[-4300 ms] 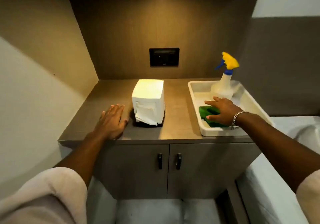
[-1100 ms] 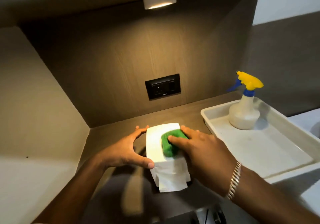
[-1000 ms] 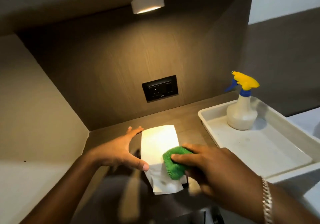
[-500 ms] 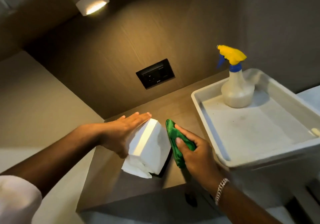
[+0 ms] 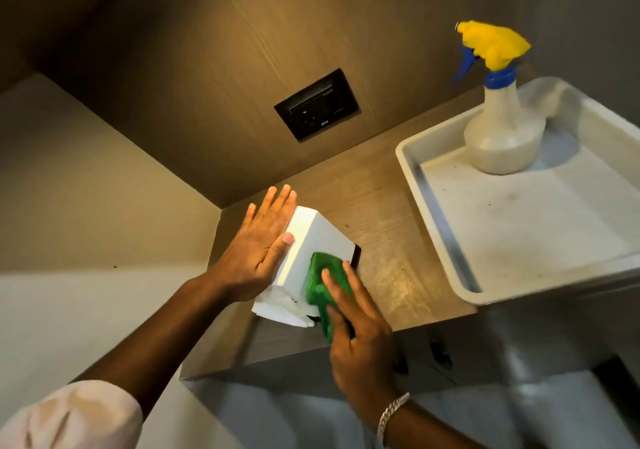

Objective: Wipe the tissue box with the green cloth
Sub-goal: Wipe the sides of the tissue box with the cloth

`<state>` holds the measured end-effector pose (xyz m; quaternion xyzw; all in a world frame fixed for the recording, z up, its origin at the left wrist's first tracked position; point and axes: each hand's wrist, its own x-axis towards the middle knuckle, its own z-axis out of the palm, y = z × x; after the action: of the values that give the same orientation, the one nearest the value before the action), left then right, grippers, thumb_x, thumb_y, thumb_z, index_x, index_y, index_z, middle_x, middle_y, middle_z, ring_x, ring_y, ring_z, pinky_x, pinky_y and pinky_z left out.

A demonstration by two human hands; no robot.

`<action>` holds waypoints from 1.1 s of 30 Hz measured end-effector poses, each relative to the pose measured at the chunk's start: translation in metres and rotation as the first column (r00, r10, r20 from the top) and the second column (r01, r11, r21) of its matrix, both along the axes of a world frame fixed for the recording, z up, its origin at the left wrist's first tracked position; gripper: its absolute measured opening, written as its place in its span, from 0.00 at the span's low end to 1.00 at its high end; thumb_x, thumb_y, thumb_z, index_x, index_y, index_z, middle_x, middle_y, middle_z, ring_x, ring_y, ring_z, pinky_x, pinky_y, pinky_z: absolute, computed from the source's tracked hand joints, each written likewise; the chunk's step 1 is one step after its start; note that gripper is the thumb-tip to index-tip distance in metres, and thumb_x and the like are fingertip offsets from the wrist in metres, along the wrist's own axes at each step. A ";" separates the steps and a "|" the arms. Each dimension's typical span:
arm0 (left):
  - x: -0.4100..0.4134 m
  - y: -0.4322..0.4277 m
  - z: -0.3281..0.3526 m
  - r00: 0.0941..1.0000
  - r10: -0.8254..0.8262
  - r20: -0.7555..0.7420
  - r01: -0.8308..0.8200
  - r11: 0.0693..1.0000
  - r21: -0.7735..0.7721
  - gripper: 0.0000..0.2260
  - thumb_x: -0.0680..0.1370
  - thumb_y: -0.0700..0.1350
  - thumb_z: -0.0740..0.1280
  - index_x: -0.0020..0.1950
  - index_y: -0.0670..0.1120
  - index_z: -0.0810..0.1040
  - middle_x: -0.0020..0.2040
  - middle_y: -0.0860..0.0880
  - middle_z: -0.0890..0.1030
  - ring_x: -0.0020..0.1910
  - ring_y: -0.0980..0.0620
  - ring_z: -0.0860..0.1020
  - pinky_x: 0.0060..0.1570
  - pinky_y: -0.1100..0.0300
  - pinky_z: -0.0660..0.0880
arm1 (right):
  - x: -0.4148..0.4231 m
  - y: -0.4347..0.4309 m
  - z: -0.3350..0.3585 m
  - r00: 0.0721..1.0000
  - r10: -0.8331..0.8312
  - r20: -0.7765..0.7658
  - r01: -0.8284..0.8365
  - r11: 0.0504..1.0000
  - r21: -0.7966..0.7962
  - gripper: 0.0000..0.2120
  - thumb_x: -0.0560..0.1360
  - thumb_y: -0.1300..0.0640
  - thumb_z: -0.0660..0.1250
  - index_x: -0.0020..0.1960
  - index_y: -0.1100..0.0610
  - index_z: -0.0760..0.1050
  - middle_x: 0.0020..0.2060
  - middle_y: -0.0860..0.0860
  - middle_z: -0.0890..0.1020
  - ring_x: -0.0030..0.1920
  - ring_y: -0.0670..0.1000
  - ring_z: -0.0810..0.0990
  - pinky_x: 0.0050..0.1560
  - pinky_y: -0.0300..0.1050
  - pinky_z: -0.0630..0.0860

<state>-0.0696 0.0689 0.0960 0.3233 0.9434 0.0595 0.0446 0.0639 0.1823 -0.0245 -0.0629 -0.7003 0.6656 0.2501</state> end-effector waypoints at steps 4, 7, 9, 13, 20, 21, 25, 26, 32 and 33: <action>0.002 -0.002 0.000 1.000 -0.016 0.007 0.016 0.999 0.051 0.27 0.79 0.56 0.44 0.77 0.51 0.44 0.80 0.52 0.44 0.78 0.58 0.40 0.77 0.47 0.42 | -0.011 -0.025 0.025 0.994 -0.029 -0.101 0.023 0.998 -0.063 0.25 0.78 0.61 0.60 0.70 0.40 0.64 0.77 0.48 0.57 0.77 0.52 0.53 0.73 0.38 0.59; 0.002 0.000 0.001 1.000 -0.021 0.023 0.019 0.996 0.087 0.26 0.80 0.51 0.46 0.78 0.50 0.46 0.80 0.51 0.46 0.78 0.58 0.41 0.77 0.46 0.45 | -0.045 -0.023 0.048 0.986 -0.098 -0.136 0.094 0.995 -0.035 0.22 0.79 0.54 0.56 0.71 0.40 0.61 0.78 0.49 0.54 0.78 0.53 0.48 0.76 0.42 0.52; 0.004 0.000 0.001 0.999 -0.010 0.035 0.007 0.995 0.100 0.26 0.79 0.50 0.47 0.77 0.51 0.45 0.80 0.51 0.45 0.78 0.57 0.42 0.77 0.46 0.47 | -0.066 -0.015 0.053 0.982 -0.166 -0.094 0.160 0.984 -0.073 0.21 0.79 0.53 0.56 0.71 0.43 0.63 0.76 0.50 0.59 0.77 0.52 0.51 0.75 0.52 0.59; 0.005 -0.001 -0.001 1.000 -0.001 0.016 0.000 0.998 0.059 0.25 0.78 0.53 0.46 0.75 0.55 0.43 0.79 0.52 0.44 0.78 0.57 0.42 0.77 0.47 0.47 | -0.075 -0.007 0.038 0.966 -0.247 0.070 0.255 0.956 -0.144 0.19 0.80 0.56 0.55 0.71 0.50 0.65 0.74 0.51 0.66 0.74 0.54 0.61 0.69 0.61 0.66; 0.000 -0.006 -0.005 0.999 -0.050 0.014 0.048 0.995 0.091 0.25 0.79 0.54 0.45 0.75 0.54 0.42 0.80 0.52 0.45 0.78 0.58 0.42 0.77 0.48 0.47 | -0.021 -0.062 0.025 0.971 -0.238 -0.011 0.234 0.962 -0.138 0.22 0.79 0.52 0.54 0.71 0.38 0.57 0.77 0.46 0.55 0.77 0.51 0.48 0.72 0.64 0.59; -0.001 -0.006 -0.005 0.999 -0.052 0.016 0.050 0.994 0.095 0.26 0.79 0.54 0.45 0.76 0.53 0.42 0.80 0.52 0.45 0.77 0.59 0.42 0.77 0.48 0.47 | -0.024 -0.063 0.030 0.968 -0.246 -0.049 0.238 0.963 -0.129 0.22 0.79 0.51 0.54 0.71 0.38 0.58 0.77 0.47 0.56 0.77 0.51 0.48 0.73 0.64 0.59; -0.006 -0.010 -0.008 0.998 -0.067 0.015 0.065 0.990 0.123 0.28 0.78 0.55 0.44 0.78 0.50 0.47 0.80 0.51 0.47 0.78 0.59 0.43 0.77 0.50 0.47 | -0.055 -0.040 0.050 0.957 -0.257 -0.136 0.256 0.966 -0.019 0.20 0.79 0.51 0.54 0.69 0.40 0.65 0.76 0.48 0.61 0.77 0.51 0.52 0.73 0.59 0.61; -0.007 -0.010 -0.009 0.998 -0.070 0.008 0.069 0.990 0.122 0.29 0.77 0.57 0.43 0.78 0.50 0.47 0.80 0.51 0.47 0.77 0.59 0.43 0.77 0.52 0.47 | -0.065 -0.030 0.053 0.961 -0.252 -0.112 0.252 0.968 -0.014 0.19 0.79 0.52 0.54 0.69 0.40 0.66 0.75 0.48 0.61 0.76 0.50 0.54 0.72 0.58 0.63; -0.008 -0.008 -0.016 0.997 -0.055 -0.048 0.059 0.995 0.086 0.29 0.77 0.57 0.43 0.78 0.51 0.45 0.79 0.54 0.46 0.75 0.61 0.42 0.76 0.56 0.46 | -0.067 -0.015 0.047 0.958 -0.287 0.017 0.287 0.952 -0.105 0.19 0.80 0.54 0.56 0.69 0.40 0.65 0.73 0.46 0.67 0.70 0.47 0.68 0.62 0.54 0.76; -0.008 -0.007 -0.016 0.997 -0.060 -0.056 0.064 0.994 0.084 0.29 0.77 0.56 0.43 0.78 0.50 0.46 0.80 0.53 0.46 0.76 0.61 0.42 0.76 0.57 0.46 | -0.057 -0.020 0.043 0.960 -0.280 0.025 0.281 0.955 -0.099 0.20 0.79 0.54 0.58 0.69 0.39 0.65 0.73 0.46 0.66 0.69 0.47 0.68 0.61 0.53 0.77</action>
<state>-0.0778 0.0615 0.0800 0.3554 0.9303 0.0900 0.0074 0.0073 0.1623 0.0186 -0.1777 -0.6510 0.6576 0.3349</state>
